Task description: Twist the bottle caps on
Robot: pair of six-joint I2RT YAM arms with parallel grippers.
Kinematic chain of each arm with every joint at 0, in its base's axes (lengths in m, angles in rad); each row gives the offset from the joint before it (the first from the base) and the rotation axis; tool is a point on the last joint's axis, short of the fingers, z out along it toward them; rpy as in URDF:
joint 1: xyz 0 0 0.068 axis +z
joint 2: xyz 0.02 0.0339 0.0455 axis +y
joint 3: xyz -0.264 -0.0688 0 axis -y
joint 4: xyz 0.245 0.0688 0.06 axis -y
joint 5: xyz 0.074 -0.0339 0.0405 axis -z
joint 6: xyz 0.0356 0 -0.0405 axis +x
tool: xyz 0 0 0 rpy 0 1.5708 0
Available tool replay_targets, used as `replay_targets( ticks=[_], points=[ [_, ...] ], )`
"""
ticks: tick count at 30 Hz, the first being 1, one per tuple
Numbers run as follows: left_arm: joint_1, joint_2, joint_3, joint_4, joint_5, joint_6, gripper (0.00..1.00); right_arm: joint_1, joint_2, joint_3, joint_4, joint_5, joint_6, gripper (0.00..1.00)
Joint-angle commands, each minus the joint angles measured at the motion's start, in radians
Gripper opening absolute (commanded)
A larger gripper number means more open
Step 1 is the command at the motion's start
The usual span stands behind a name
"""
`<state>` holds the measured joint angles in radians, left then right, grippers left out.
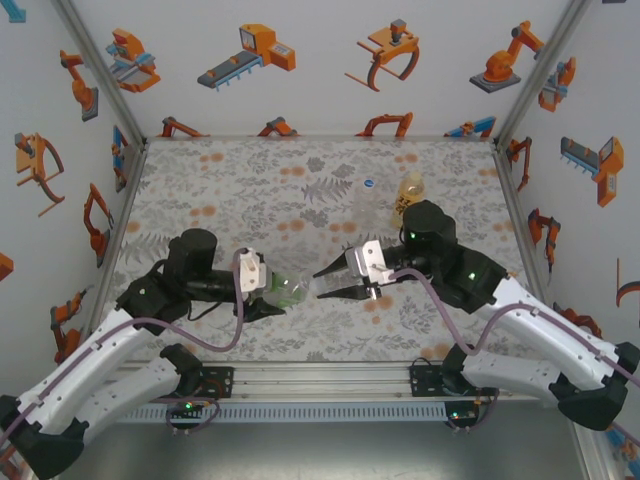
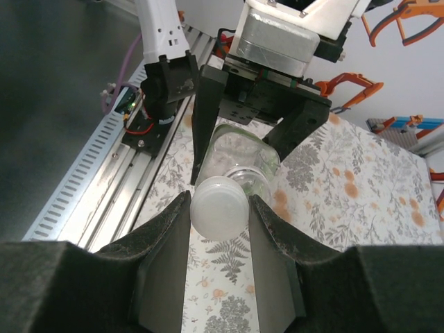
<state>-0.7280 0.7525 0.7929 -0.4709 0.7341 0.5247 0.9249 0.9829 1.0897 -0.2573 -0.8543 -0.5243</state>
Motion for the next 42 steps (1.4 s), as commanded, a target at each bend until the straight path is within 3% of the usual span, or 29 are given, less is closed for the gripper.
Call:
replay_targets(
  ticks=[1,12,21,30,35,39,42],
  points=[
    [0.005,-0.011,-0.001,0.082,0.076,-0.014,0.00,0.007,-0.002,-0.020,-0.027,0.049,-0.015,0.05],
    [0.004,0.008,0.009,0.063,0.100,-0.002,0.00,0.011,0.021,-0.013,0.059,0.090,-0.013,0.05],
    [0.007,0.014,0.014,0.052,0.110,0.003,0.00,0.014,0.049,0.012,0.028,0.037,-0.019,0.04],
    [0.007,0.038,0.030,0.023,0.128,0.011,0.00,0.014,0.089,0.115,-0.194,-0.030,-0.135,0.00],
    [0.006,0.028,0.029,0.021,0.133,0.014,0.00,0.014,0.106,0.119,-0.209,-0.050,-0.133,0.00],
    [0.007,0.015,0.027,0.048,0.100,-0.005,0.00,0.014,0.107,0.098,-0.135,-0.010,-0.016,0.00],
    [0.006,-0.005,0.016,0.106,0.025,-0.039,0.00,0.014,0.107,0.057,0.014,0.094,0.210,0.00]
  ],
)
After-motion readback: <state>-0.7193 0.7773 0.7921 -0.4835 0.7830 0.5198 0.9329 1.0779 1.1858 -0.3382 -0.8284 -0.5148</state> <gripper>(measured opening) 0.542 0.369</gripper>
